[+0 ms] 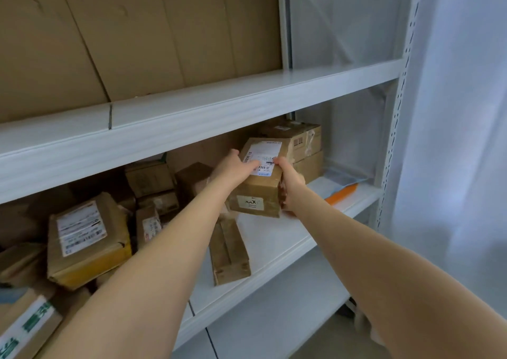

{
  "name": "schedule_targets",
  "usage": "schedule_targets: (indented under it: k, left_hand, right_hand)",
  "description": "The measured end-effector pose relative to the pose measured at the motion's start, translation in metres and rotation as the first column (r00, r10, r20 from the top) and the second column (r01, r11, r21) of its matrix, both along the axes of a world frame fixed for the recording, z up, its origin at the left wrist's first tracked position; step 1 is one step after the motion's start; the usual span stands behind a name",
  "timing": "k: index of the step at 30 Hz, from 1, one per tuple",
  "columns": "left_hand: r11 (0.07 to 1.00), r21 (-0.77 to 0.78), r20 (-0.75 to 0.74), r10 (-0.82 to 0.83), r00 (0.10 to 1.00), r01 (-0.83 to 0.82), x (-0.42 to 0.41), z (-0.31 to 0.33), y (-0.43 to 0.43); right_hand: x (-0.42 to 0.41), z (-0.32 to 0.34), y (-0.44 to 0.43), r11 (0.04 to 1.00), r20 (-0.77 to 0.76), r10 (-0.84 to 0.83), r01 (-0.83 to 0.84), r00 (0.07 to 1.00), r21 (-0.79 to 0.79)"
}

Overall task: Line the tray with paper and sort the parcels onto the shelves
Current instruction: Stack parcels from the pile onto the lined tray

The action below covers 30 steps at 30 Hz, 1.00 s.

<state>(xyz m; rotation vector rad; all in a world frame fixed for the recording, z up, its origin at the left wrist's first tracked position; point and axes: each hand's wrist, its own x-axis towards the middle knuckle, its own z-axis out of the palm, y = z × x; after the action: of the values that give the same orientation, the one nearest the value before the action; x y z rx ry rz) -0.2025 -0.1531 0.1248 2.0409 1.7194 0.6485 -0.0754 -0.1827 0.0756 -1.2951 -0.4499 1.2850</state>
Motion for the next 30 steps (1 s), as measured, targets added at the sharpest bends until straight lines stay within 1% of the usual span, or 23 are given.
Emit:
schedule_targets:
  k: [2,4,6,7,9,11,14,15,17,18,21,23,25,30]
  left_hand:
    - [0.995,-0.077,0.025,-0.064,0.998,0.065,0.024,-0.007,-0.001]
    - [0.979,-0.158,0.016,-0.130,0.991,0.131,0.047,-0.013,-0.002]
    - [0.961,-0.193,0.011,-0.202,0.979,0.201,0.069,-0.021,-0.001]
    - [0.959,-0.193,0.028,-0.208,0.978,0.209,0.078,-0.025,-0.001]
    - [0.964,-0.198,0.072,-0.165,0.984,0.176,0.095,-0.033,0.000]
    - [0.966,-0.194,0.082,-0.155,0.984,0.169,0.111,-0.041,0.000]
    - [0.969,-0.168,0.100,-0.165,0.981,0.180,0.132,-0.050,0.002]
    - [0.970,-0.177,0.137,-0.145,0.980,0.168,0.134,-0.051,0.005]
    - [0.959,-0.245,0.276,-0.073,0.958,0.143,0.143,-0.051,0.015]
    - [0.950,-0.281,0.352,-0.029,0.935,0.135,0.146,-0.050,0.021]
    - [0.923,-0.357,0.537,0.078,0.840,0.142,0.160,-0.050,0.037]
    - [0.894,-0.410,0.608,0.123,0.784,0.178,0.172,-0.053,0.049]
    - [0.866,-0.452,0.623,0.134,0.770,0.215,0.185,-0.057,0.061]
    - [0.815,-0.537,0.558,0.150,0.816,0.217,0.205,-0.069,0.099]
  right_hand:
    - [0.021,-0.004,0.001,0.998,0.024,-0.058,0.059,0.998,-0.029]
    - [0.043,-0.007,0.002,0.994,0.027,-0.096,0.098,0.995,-0.055]
    - [0.063,-0.008,0.001,0.985,0.046,-0.149,0.153,0.988,-0.083]
    - [0.073,-0.009,0.001,0.979,0.053,-0.177,0.181,0.983,-0.096]
    - [0.090,-0.010,0.002,0.967,0.046,-0.227,0.231,0.973,-0.104]
    - [0.105,-0.014,0.004,0.957,0.018,-0.273,0.274,0.962,-0.093]
    - [0.125,-0.019,0.005,0.958,0.029,-0.273,0.274,0.962,-0.087]
    - [0.130,-0.020,0.006,0.960,0.031,-0.267,0.269,0.963,-0.083]
    - [0.146,-0.024,0.008,0.961,-0.022,-0.273,0.272,0.962,-0.044]
    - [0.154,-0.026,0.010,0.962,-0.051,-0.272,0.271,0.961,-0.017]
    - [0.175,-0.027,0.017,0.973,-0.065,-0.225,0.227,0.972,0.031]
    - [0.183,-0.025,0.023,0.981,-0.067,-0.183,0.186,0.981,0.044]
    - [0.187,-0.023,0.033,0.986,-0.048,-0.159,0.161,0.986,0.043]
    - [0.196,-0.028,0.068,0.983,0.024,-0.181,0.181,0.983,0.002]
